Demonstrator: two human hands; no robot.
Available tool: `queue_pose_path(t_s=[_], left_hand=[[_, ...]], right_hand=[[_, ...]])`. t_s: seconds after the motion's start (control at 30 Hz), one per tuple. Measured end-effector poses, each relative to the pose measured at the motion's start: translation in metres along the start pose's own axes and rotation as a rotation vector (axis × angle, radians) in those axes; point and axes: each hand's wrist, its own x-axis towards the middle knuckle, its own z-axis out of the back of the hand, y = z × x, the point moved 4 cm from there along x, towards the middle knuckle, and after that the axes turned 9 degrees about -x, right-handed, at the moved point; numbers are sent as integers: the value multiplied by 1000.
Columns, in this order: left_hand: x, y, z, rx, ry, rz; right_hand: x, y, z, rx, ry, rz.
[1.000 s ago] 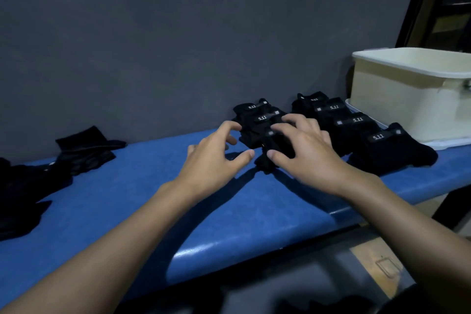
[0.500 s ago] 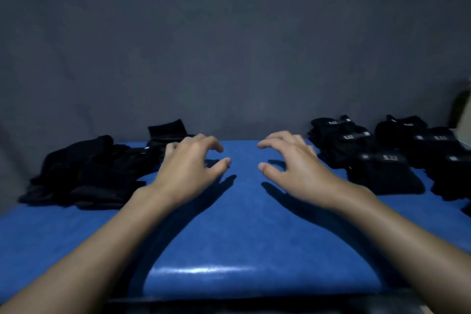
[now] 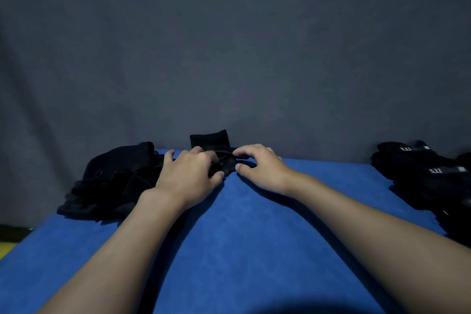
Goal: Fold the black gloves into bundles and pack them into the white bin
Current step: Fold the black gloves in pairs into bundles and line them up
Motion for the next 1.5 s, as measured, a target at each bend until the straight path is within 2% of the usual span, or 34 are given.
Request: queue_pose_path(t_s=[0.17,0.33,0.57,0.77,0.9,1.03,1.17,1.3,1.4,1.5], left_hand=[[2,0,-4,-28,16,13],[0,-6,4,-74,-48,-1],[-9,-35,19,-210,-168,-120],[-25,-68,19,-416,-150,-282],[-33,-90,16,-588,-90,-406],[-37,-105,11,-633,-41,-481],[-39,-110,6,-743,6,-432],[-39,-109,-2,-827,53,-363],[-37,-104,-9,-850,55,-276],[-36,-101,-14,-875,61,-223]], right_hand=[[14,-2,-7,-116,31,-29],[10,-3,0,-72,3,11],[-24,-17,48,221,-340,54],[-71,-30,81,354,-443,-17],[-98,-32,98,444,-386,-9],[-121,-26,109,493,-294,80],[-134,-29,111,540,-276,92],[-142,-40,100,657,-204,19],[-148,-58,86,574,-39,-102],[-151,-69,75,486,62,-131]])
